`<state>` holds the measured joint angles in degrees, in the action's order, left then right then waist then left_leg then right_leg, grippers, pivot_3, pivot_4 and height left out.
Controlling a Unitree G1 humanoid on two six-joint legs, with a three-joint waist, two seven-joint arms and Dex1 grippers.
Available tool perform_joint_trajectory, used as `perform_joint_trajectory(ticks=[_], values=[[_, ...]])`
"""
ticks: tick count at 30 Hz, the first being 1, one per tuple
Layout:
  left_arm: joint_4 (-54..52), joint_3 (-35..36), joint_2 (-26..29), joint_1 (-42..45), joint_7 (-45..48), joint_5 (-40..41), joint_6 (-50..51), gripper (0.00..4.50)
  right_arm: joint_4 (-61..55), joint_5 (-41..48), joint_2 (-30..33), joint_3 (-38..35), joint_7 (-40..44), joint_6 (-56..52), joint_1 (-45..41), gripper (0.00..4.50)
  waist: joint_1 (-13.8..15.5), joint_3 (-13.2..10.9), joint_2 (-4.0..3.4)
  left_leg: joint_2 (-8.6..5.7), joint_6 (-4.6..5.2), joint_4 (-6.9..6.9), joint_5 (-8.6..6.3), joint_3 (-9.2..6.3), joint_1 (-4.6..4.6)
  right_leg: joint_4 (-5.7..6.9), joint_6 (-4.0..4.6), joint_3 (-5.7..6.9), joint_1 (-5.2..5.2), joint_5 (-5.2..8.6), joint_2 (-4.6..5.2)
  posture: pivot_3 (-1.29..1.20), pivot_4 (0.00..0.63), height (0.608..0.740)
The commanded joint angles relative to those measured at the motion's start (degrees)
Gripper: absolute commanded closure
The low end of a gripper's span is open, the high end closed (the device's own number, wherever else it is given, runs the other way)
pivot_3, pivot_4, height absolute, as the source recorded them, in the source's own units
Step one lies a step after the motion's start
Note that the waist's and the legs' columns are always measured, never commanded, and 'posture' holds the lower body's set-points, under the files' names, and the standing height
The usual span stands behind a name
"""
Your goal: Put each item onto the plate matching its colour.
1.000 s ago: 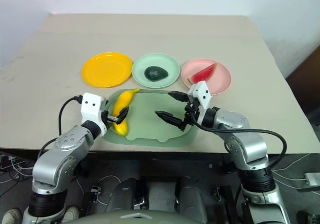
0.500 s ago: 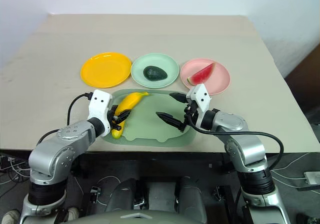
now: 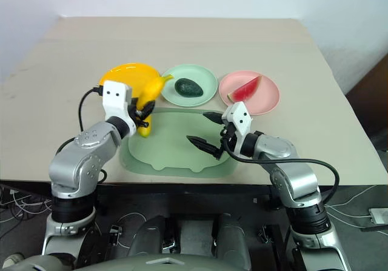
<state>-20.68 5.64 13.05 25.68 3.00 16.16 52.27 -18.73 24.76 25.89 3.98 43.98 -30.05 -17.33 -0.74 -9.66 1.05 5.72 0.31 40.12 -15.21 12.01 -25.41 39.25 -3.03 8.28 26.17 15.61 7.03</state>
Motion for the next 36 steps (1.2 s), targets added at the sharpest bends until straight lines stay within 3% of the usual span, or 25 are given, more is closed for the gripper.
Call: perform_joint_trajectory(ticks=[1,11,23,31,36], values=[[6.0,2.3,1.2,4.3,-2.0,-3.1,-5.1,2.66,0.5,-0.8,-0.4,0.5,-0.1,2.0,-1.5,0.00,0.0,0.0,0.01,0.00,0.00,0.00,0.00,0.00,0.00,0.00,0.00,0.01,0.00,0.00,0.00,0.00,0.150,0.695],[31.3,8.7,2.7,21.1,-3.7,-3.7,-12.4,2.66,1.4,-1.7,-1.0,1.4,-0.4,3.2,-1.8,0.00,0.1,0.0,0.06,-0.01,0.00,0.03,0.01,0.01,-0.02,0.01,-0.02,0.03,-0.01,-0.01,0.00,0.00,0.150,0.695],[58.3,8.2,4.1,29.5,-2.8,-6.3,-25.8,2.66,3.7,-3.4,-1.4,1.0,-1.5,5.0,-2.0,0.00,0.0,0.0,0.09,-0.01,-0.02,0.06,0.03,0.08,-0.02,0.06,-0.04,0.03,0.01,-0.01,-0.02,0.00,0.150,0.695],[55.1,7.3,4.2,29.0,-0.8,-6.5,-28.6,0.03,3.0,-3.5,-1.1,0.9,-1.8,4.8,-2.0,0.00,-0.2,0.0,0.09,0.00,-0.03,0.05,0.03,0.10,-0.03,0.08,-0.04,0.02,0.04,0.00,-0.02,0.00,0.150,0.695],[37.8,1.9,5.3,19.0,4.1,-9.4,-33.7,0.03,2.9,-3.2,-1.4,0.4,-2.4,5.0,-1.8,0.00,-0.2,0.0,0.08,0.00,-0.03,0.06,0.03,0.11,-0.03,0.09,-0.04,0.00,0.06,0.00,-0.02,0.00,0.150,0.695]])
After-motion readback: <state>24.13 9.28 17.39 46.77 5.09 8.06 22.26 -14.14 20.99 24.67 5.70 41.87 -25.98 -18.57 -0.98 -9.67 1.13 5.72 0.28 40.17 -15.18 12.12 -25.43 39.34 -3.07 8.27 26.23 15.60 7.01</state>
